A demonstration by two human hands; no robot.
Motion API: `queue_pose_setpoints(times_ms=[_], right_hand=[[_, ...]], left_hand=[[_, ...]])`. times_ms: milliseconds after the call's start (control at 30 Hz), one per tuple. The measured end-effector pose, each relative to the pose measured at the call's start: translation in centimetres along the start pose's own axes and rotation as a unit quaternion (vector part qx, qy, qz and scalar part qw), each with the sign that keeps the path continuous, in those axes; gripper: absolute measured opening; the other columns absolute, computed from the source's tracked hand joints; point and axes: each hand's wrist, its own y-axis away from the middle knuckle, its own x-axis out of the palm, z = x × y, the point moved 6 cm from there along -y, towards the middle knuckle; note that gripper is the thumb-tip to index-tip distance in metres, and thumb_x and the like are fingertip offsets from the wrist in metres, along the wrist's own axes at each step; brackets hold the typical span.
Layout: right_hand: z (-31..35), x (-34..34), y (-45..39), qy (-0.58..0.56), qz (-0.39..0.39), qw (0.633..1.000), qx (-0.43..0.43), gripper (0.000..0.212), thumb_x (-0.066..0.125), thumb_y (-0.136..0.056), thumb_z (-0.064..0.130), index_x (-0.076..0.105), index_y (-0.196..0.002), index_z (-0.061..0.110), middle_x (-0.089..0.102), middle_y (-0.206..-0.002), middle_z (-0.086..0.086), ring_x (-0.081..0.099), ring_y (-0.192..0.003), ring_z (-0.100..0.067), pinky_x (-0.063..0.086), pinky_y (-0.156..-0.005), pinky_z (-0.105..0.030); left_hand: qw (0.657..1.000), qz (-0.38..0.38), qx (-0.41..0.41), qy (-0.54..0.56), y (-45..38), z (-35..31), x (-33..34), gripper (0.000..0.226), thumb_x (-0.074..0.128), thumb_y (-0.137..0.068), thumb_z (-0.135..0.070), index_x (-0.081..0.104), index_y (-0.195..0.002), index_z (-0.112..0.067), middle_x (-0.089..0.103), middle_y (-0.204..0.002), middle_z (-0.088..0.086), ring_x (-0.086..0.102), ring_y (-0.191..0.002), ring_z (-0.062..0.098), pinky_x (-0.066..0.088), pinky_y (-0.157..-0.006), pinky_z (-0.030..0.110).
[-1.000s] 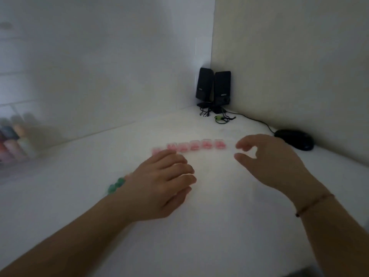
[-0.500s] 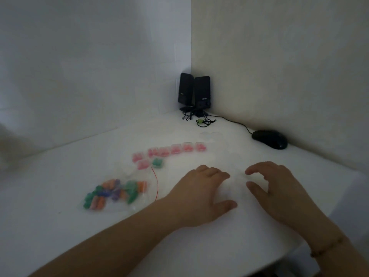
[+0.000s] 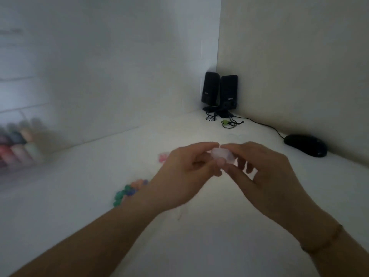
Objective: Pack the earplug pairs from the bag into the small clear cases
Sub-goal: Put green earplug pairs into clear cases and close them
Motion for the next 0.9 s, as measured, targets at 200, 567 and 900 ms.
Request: queue_pose_setpoints(times_ms=[200, 567, 900], right_hand=[[3.6, 5.1, -6.4, -0.059, -0.001, 0.996, -0.060, 0.018, 0.068, -0.087, 0.022, 0.071, -0.105, 0.023, 0.052, -0.083, 0.012, 0.048, -0.069, -0.001, 0.037, -0.064, -0.009], [3.5, 6.8, -5.7, -0.122, -0.111, 0.981, -0.104, 0.006, 0.072, -0.082, 0.000, 0.068, -0.082, 0.005, 0.057, -0.084, 0.009, 0.050, -0.081, 0.008, 0.038, -0.076, -0.004], [3.2, 7.0, -5.3, -0.091, -0.116, 0.985, -0.093, 0.011, 0.066, -0.086, 0.007, 0.062, -0.076, 0.008, 0.058, -0.081, 0.003, 0.050, -0.068, -0.006, 0.042, -0.063, -0.014]], left_hand=[[0.945, -0.080, -0.052, 0.312, 0.8, 3.4, -5.2, 0.030, 0.057, -0.093, -0.032, 0.071, -0.101, -0.007, 0.072, -0.105, 0.018, 0.070, -0.098, 0.028, 0.056, -0.083, 0.035], [0.830, -0.020, -0.106, 0.548, 1.1, 5.5, -5.7, 0.057, 0.045, -0.095, -0.031, 0.042, -0.135, 0.010, 0.067, -0.114, 0.024, 0.069, -0.102, 0.026, 0.055, -0.090, 0.036], [0.879, -0.039, -0.124, 0.459, 1.2, 4.9, -5.3, 0.057, 0.044, -0.092, -0.030, 0.046, -0.132, 0.010, 0.062, -0.116, 0.027, 0.063, -0.102, 0.031, 0.055, -0.091, 0.037]])
